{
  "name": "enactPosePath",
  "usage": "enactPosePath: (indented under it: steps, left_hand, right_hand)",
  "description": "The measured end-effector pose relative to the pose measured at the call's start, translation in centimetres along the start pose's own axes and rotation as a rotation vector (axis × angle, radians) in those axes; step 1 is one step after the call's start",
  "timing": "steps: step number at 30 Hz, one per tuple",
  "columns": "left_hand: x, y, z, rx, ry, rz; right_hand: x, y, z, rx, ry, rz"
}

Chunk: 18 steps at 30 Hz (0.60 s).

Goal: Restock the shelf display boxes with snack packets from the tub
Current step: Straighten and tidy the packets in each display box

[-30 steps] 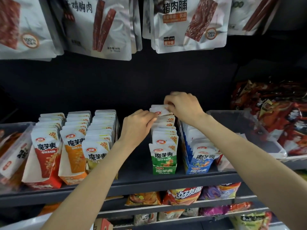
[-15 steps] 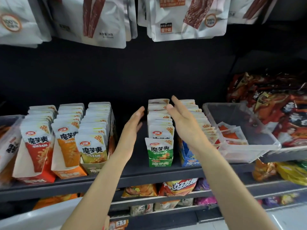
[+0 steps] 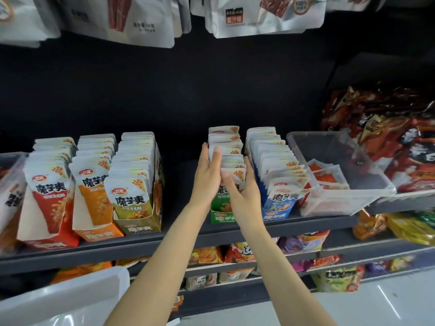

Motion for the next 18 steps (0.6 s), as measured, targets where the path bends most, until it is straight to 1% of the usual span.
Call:
enactPosePath:
  steps: [2,5,8,11,14,16,18]
  left_hand:
    - [-0.1,0.2,-0.5,-0.059,0.011,-0.001]
    - [-1.7,0.7,-2.0,-0.109,0.071,0.02]
    - [-3.1,1.0,-2.0,-0.141,0.007,0.031]
    - [-3.1,1.7,-1.1,-0.188,-0.09,-0.008]
    - [-3.8,2.5,-0.9,-0.15,-0.167,-0.044]
    - [-4.4,2.6,-1.2,-0.112,-0.175,-0.057]
    - [-4.4,2.6,-1.7,-0.119,-0.138,-0.047]
  right_hand:
    - [0.6,-0.4,0.4,-0.041,-0.001,-0.013]
    - [1.1,-0.5,0.4,-0.039,-0.006,-0.051]
    - [0.7,-0.6,0.4,-0.03,0.033,-0.08]
    - [0.3,-0.4,-0.4,-0.021,0.108,-0.105]
    - [0.1,0.4,-0.4,-0.044,0.199,-0.088]
    - [-0.3,1.0,0.1,-0.075,0.204,-0.051]
    - [-0.7,1.3,0.4,-0.133,0.174,-0.05]
Point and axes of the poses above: each hand's wrist, its own x-axis towards the middle knuckle, its own y-axis out of the back of the hand, z = x × y, the point moved 3 cm from there along x, towards the middle knuckle, and after that the axes turned 9 degrees about z, right-handed, at the moved point
